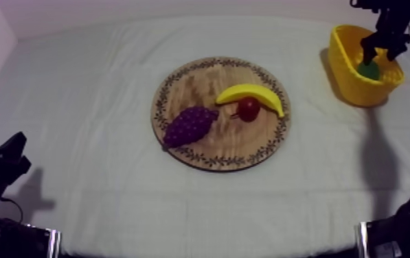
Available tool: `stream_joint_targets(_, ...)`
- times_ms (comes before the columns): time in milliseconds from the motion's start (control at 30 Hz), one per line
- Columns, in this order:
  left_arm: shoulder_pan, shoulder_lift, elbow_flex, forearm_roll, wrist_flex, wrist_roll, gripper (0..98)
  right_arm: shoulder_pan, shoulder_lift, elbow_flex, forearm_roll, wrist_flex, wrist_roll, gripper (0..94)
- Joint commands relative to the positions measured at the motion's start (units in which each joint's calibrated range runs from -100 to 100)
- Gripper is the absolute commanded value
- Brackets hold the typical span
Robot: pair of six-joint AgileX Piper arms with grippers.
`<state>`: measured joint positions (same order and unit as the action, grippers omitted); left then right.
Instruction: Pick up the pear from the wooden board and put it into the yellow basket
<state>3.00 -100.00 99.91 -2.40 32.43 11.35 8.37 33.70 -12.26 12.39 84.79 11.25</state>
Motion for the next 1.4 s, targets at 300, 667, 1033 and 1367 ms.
stream_joint_targets(300, 0.0, 0.0, 0.0, -0.02, 0.0, 0.0, 0.1, 0.4, -6.8, -0.6, -1.1, 1.0, 1.3, 78.5)
stream_joint_targets(667, 0.0, 0.0, 0.0, -0.02, 0.0, 0.0, 0.1, -0.2, -22.5, 0.0, -2.9, 0.6, 1.2, 70.2)
stream_joint_targets(1033, 0.0, 0.0, 0.0, -0.02, 0.0, 0.0, 0.1, -3.9, -38.3, 14.5, -2.8, -11.6, -4.3, 54.2)
stream_joint_targets(1367, 0.0, 0.0, 0.0, -0.02, 0.0, 0.0, 0.1, -3.8, -58.3, 38.9, -9.4, -28.8, -2.6, 33.0)
